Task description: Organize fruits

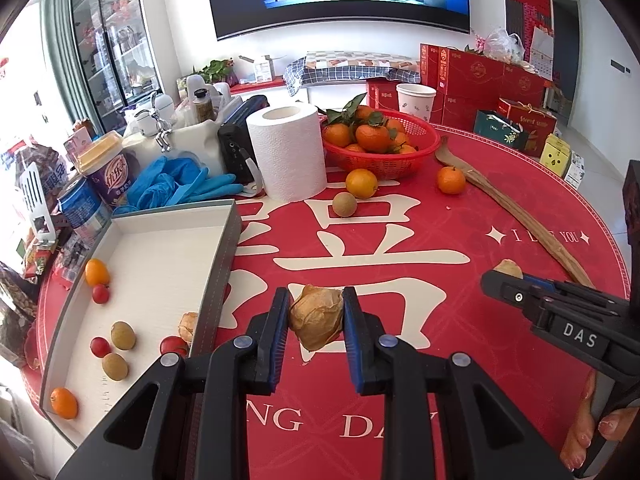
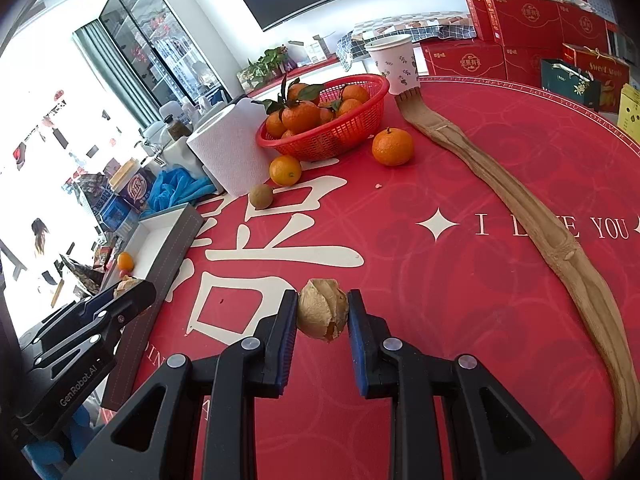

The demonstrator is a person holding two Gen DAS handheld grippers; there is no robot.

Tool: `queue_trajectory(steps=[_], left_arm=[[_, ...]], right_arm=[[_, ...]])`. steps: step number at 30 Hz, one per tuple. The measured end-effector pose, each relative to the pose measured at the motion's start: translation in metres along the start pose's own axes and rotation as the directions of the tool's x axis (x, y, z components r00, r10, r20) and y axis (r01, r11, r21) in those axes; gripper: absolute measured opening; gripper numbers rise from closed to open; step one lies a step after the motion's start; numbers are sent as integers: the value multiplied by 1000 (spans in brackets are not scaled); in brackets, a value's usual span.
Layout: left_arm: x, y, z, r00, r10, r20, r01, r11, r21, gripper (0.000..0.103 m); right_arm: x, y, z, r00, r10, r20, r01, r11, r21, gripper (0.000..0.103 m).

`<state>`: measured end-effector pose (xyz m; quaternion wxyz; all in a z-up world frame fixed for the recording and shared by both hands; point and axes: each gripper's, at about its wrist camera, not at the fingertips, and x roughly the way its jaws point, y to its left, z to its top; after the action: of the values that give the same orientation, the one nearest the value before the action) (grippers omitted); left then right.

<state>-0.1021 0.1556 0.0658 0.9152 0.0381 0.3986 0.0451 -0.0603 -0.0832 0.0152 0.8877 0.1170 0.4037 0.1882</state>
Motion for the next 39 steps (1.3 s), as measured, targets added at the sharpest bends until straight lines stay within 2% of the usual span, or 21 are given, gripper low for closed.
queue_trajectory(steps=[12, 26, 31, 39], left_arm=[[22, 3, -5, 998, 50, -49, -50, 999, 6, 28], [24, 4, -6, 997, 64, -53, -64, 998, 6, 28], [17, 11, -3, 998, 53, -30, -54, 998, -21, 28], [-3, 45, -1, 997, 70, 23, -68, 994, -84, 28]], right_arm=[[-1, 1, 0, 1000, 2, 1, -2, 1000, -2, 25], [-2, 0, 0, 1000, 4, 2, -4, 1000, -5, 25], [-3, 1, 0, 1000, 23, 9, -22, 1000, -7, 25], [-6, 8, -1, 998, 57, 33, -56, 998, -39, 25]])
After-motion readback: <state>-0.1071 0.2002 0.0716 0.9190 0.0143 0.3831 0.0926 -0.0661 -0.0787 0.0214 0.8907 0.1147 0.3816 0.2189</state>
